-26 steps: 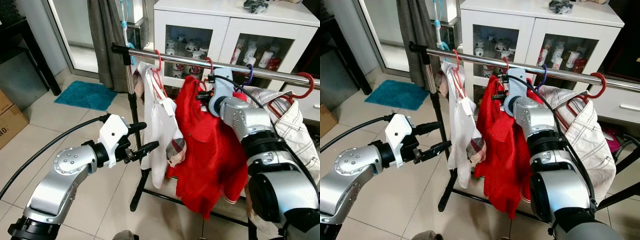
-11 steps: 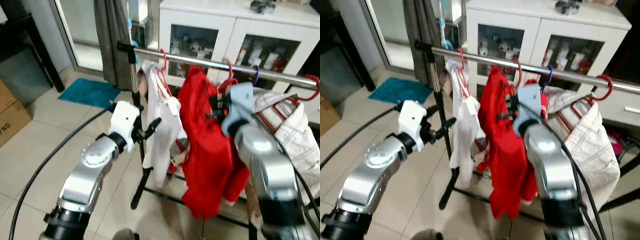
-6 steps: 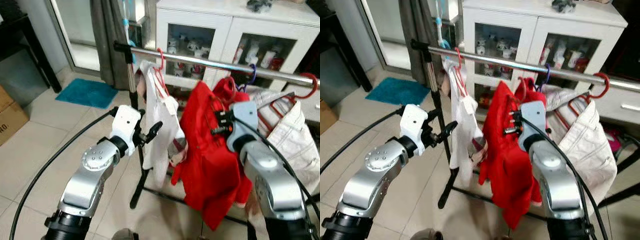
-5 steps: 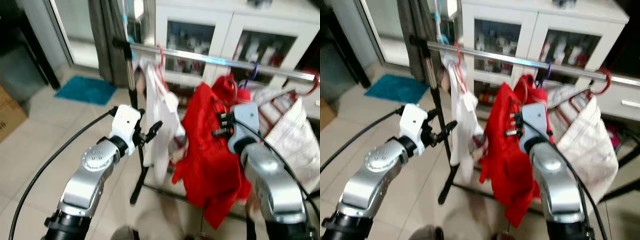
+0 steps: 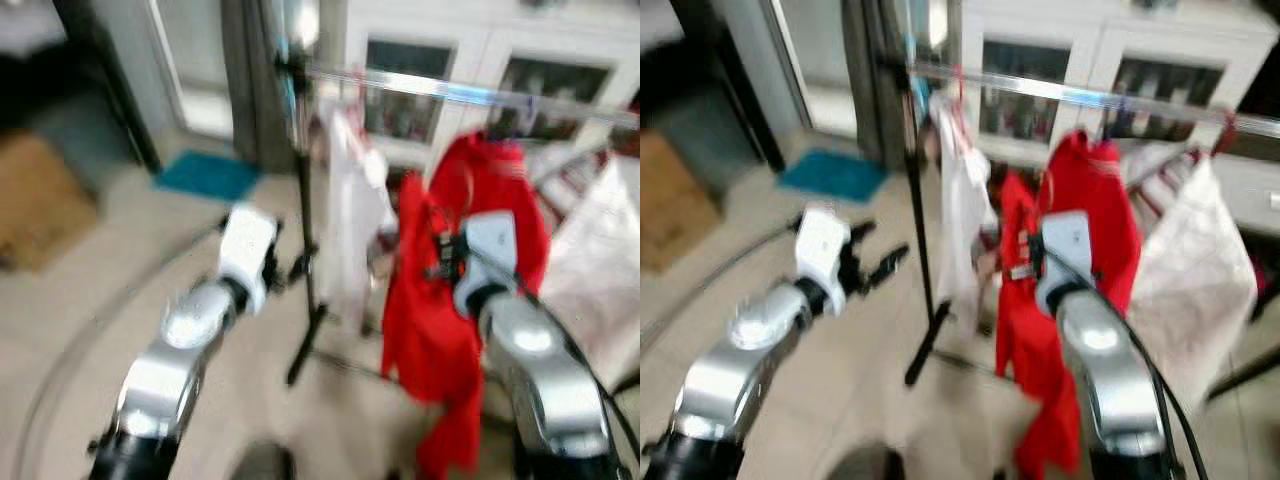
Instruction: Hang hanger
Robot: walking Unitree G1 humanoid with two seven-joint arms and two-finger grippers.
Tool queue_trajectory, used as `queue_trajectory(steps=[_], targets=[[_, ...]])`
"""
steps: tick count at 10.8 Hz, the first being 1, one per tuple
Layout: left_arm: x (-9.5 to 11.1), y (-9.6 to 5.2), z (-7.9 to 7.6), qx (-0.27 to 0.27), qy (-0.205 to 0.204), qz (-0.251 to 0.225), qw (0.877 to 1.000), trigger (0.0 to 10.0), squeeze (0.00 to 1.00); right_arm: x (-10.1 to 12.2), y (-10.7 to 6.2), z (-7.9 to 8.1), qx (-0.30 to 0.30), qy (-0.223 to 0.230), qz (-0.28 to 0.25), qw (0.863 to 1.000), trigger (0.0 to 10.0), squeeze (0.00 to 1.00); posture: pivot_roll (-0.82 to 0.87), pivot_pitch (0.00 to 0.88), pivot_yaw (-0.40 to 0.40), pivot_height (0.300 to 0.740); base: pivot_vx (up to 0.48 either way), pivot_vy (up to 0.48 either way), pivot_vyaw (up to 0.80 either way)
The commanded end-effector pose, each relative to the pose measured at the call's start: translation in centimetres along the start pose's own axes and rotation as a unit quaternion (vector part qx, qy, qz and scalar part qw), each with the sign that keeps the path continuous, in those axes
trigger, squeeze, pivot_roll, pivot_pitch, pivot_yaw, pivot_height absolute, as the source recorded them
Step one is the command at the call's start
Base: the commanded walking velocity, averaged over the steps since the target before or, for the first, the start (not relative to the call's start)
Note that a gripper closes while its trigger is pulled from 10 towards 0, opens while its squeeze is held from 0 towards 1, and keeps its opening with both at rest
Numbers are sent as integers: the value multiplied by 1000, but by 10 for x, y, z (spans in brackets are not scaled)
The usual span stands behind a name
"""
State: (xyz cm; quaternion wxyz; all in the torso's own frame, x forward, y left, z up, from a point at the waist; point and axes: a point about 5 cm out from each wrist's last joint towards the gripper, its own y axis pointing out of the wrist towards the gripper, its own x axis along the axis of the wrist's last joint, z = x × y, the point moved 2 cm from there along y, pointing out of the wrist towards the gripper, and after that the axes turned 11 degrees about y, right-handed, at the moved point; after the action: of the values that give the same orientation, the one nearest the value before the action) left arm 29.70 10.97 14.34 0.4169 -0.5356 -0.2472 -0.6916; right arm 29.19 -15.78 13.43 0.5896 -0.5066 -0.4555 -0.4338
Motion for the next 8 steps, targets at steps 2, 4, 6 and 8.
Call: queue_trajectory(steps=[2, 4, 6, 8], targets=[[4, 1, 3, 1, 5, -5, 1000, 10000, 0, 12, -1, 5, 4, -2, -24, 1000, 0, 0, 0, 36, 21, 740, -246, 0, 0], [4, 2, 4, 0, 5, -6, 1000, 10000, 0, 13, -1, 5, 4, -1, -26, 1000, 0, 0, -3, 35, 25, 740, -120, 0, 0], [5, 4, 4, -2, 7, -8, 1000, 10000, 0, 14, -2, 5, 5, 2, -28, 1000, 0, 0, -4, 32, 29, 740, -122, 0, 0], [5, 7, 2, -12, 27, -4, 1000, 10000, 0, 17, -3, 7, 13, 20, -34, 999, 1725, 0, -5, 29, 33, 740, 0, 0, 0]])
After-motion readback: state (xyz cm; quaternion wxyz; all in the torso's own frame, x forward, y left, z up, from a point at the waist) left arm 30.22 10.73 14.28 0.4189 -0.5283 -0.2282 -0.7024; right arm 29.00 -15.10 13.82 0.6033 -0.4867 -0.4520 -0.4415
